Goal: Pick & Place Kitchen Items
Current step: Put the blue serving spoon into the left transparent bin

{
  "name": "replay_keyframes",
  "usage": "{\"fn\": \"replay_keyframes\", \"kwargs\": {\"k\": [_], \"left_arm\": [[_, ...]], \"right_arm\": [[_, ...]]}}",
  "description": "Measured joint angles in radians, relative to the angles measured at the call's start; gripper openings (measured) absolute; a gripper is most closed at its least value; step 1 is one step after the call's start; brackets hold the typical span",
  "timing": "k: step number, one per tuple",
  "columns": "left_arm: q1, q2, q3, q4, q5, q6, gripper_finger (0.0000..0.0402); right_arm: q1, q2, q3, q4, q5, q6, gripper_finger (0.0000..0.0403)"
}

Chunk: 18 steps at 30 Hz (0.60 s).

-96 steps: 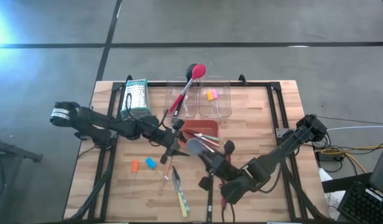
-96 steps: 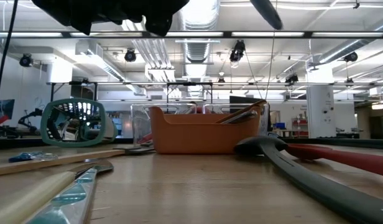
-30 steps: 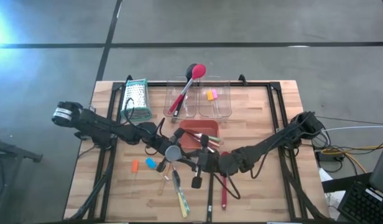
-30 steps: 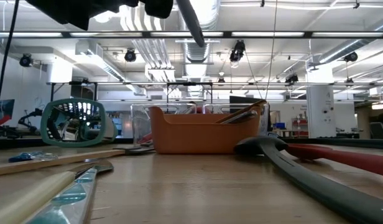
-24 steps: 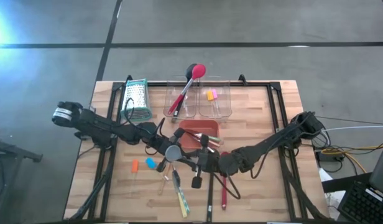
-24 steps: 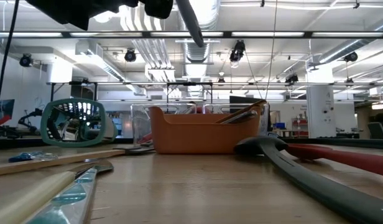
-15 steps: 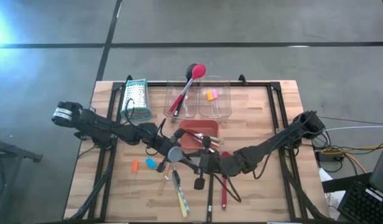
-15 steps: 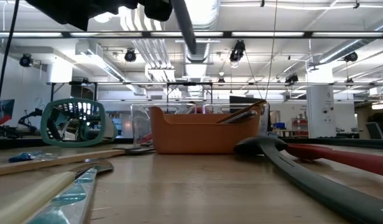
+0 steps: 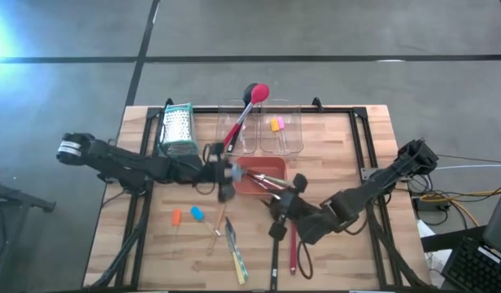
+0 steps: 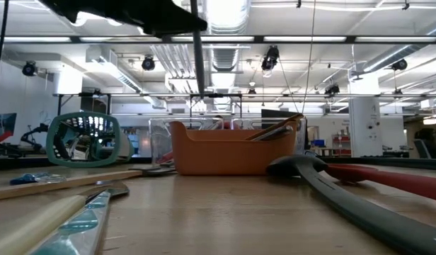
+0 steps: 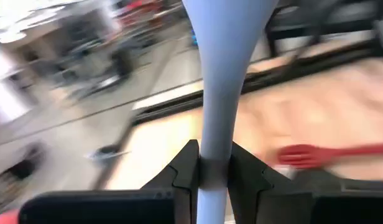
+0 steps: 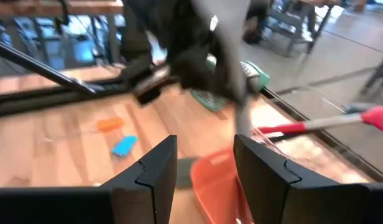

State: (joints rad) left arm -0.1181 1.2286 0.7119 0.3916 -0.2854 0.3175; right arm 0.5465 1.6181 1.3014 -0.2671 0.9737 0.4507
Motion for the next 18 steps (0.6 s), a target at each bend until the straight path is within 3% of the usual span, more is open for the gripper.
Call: {"fn": "replay_keyframes", "kwargs": {"k": [3,7,12,16,18], "left_arm": [[0.082,-0.008,0.044,-0.069,-0.054,-0.018,0.0055],[0.234,-0.005,0.146,-0.285,-0.025,-0.106,0.0055],[0.418,0.021,0.268,-0.495,0.107,-0.196,0.0055],[0.539,0.062,0.338,-0.574,0.296,-0.278,0.0055],[0.582,0.092,0.371,-0.598,0.324,-0.291,0.0055]], "right_arm": [[-0.006,-0.001,0.000,-0.050,0.003,0.039,0.0144],[-0.017,-0.001,0.000,-0.105,0.007,0.071,0.0137],[-0.021,-0.012,0.000,-0.214,0.048,0.173,0.0132],[-0.021,-0.034,0.000,-0.370,0.106,0.354,0.0133],[-0.021,-0.039,0.000,-0.449,0.124,0.445,0.0134]]}}
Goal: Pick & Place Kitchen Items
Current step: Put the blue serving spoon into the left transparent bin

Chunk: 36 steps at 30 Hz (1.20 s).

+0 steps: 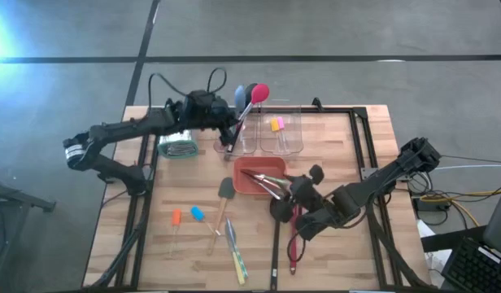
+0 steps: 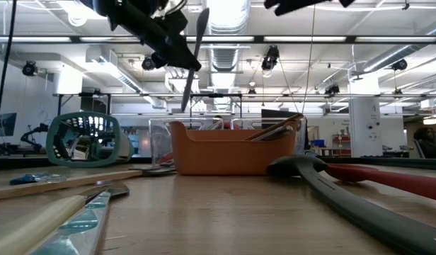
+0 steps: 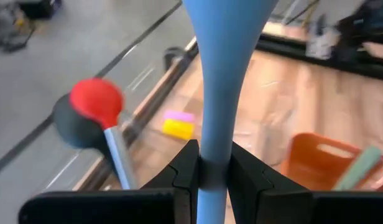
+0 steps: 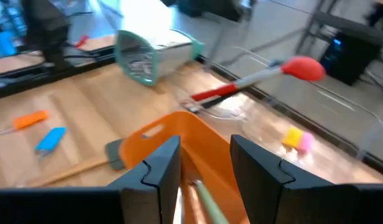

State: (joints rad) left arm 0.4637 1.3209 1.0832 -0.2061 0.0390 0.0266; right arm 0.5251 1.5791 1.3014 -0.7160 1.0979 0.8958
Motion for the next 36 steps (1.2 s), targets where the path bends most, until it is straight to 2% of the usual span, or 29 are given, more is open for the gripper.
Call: {"fn": "replay_keyframes", "kwargs": {"k": [7,12,19,27,36], "left_arm": [[0.079,0.146,0.120,-0.139,0.010,-0.001,0.0055],[0.089,0.260,0.186,-0.152,0.049,-0.001,0.0055],[0.112,0.398,0.276,-0.258,0.053,-0.001,0.0055],[0.136,0.455,0.288,-0.322,0.090,-0.039,0.0055],[0.165,0.500,0.287,-0.339,0.185,-0.112,0.0055]], "right_arm": [[-0.002,-0.001,0.000,-0.172,0.006,0.178,0.0128],[-0.002,0.000,0.000,-0.186,0.005,0.187,0.0129],[-0.001,0.000,-0.002,-0.187,0.001,0.198,0.0136],[0.000,0.000,-0.016,-0.187,-0.036,0.230,0.0127],[0.000,0.001,-0.035,-0.185,-0.036,0.258,0.0114]]}}
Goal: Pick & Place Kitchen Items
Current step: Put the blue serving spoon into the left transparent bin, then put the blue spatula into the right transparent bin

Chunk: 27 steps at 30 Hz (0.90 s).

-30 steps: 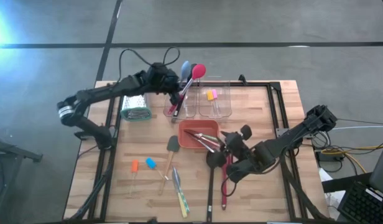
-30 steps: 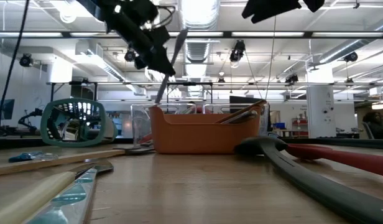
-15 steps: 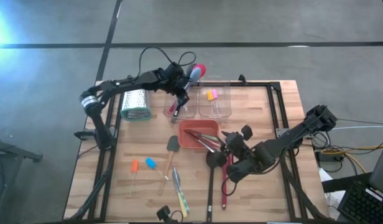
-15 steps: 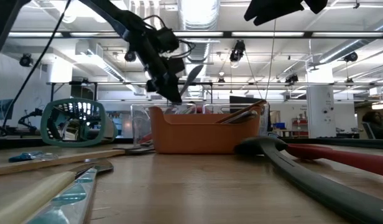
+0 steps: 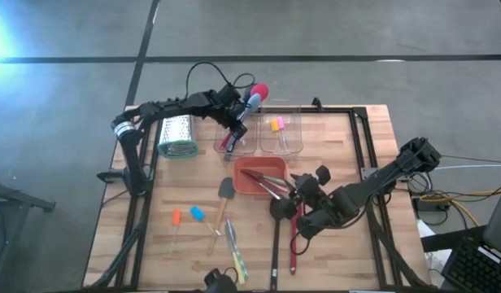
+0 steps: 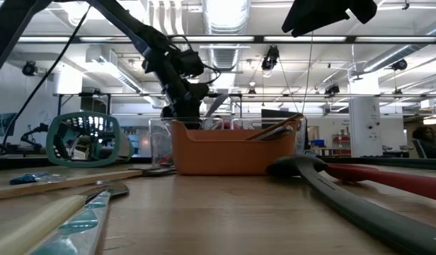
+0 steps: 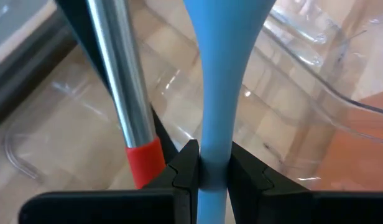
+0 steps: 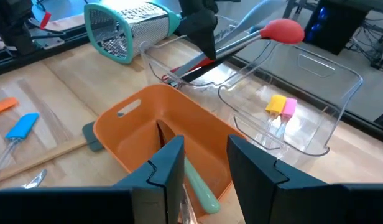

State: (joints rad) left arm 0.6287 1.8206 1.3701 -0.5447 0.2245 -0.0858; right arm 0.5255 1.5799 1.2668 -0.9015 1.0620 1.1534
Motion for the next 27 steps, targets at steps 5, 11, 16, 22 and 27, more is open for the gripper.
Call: {"fn": "replay_keyframes", "kwargs": {"k": [5,11,16,22,27], "left_arm": [[0.020,0.024,0.000,-0.008,0.045,-0.024,0.0055],[0.034,0.039,-0.001,-0.007,0.046,-0.020,0.0077],[0.037,0.040,-0.001,-0.005,0.046,0.009,0.0168],[0.040,0.028,0.009,-0.028,0.045,0.042,0.0219],[0.049,-0.023,0.098,-0.118,0.047,0.045,0.0222]], "right_arm": [[0.000,0.000,-0.001,0.000,0.001,-0.001,0.0107],[0.000,0.000,-0.001,0.000,0.003,-0.004,0.0099],[0.000,0.000,-0.003,0.000,0.003,-0.004,0.0093],[0.000,0.000,-0.007,-0.001,0.003,-0.004,0.0086],[0.000,0.000,-0.011,-0.001,0.003,-0.004,0.0081]]}}
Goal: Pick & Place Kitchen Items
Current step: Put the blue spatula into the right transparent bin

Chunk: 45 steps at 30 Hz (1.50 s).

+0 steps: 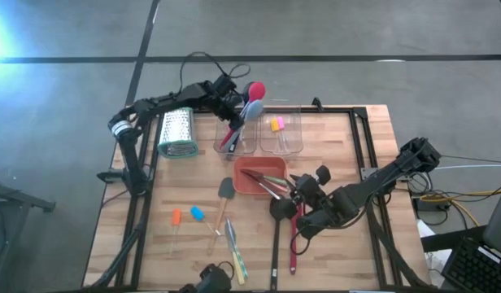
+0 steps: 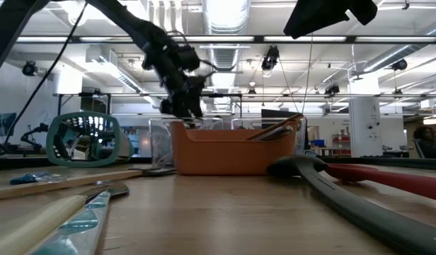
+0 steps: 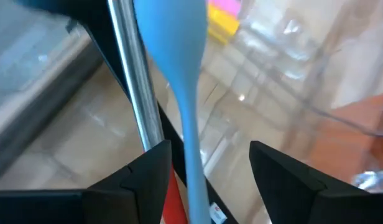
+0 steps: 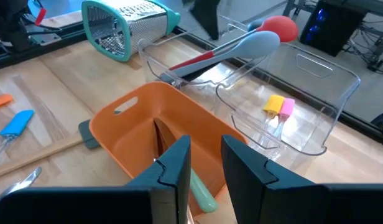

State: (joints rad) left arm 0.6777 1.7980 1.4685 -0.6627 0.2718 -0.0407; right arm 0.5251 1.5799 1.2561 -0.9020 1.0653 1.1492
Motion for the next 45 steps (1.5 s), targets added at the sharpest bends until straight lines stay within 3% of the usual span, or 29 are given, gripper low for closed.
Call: {"fn": "replay_keyframes", "kwargs": {"k": [7,13,26,36,39,45], "left_arm": [[-0.008,-0.103,0.135,-0.167,0.007,0.005,0.0222],[-0.076,-0.255,0.105,-0.176,0.009,0.006,0.0222],[-0.414,-0.645,-0.203,0.128,0.000,0.042,0.0222],[-0.668,-0.835,-0.403,0.279,-0.003,0.089,0.0222],[-0.722,-0.866,-0.460,0.301,-0.051,0.106,0.0222],[-0.811,-0.897,-0.582,0.358,-0.255,0.154,0.0222]], "right_arm": [[0.000,0.000,-0.002,0.001,0.000,0.000,0.0090],[0.000,0.000,-0.002,0.001,-0.001,0.001,0.0092],[0.000,0.000,-0.002,0.013,0.000,0.003,0.0068],[0.000,0.000,-0.002,0.019,0.000,0.003,0.0081],[0.000,0.000,-0.002,0.019,0.000,0.003,0.0084],[0.000,0.000,-0.002,0.022,0.000,0.003,0.0085]]}}
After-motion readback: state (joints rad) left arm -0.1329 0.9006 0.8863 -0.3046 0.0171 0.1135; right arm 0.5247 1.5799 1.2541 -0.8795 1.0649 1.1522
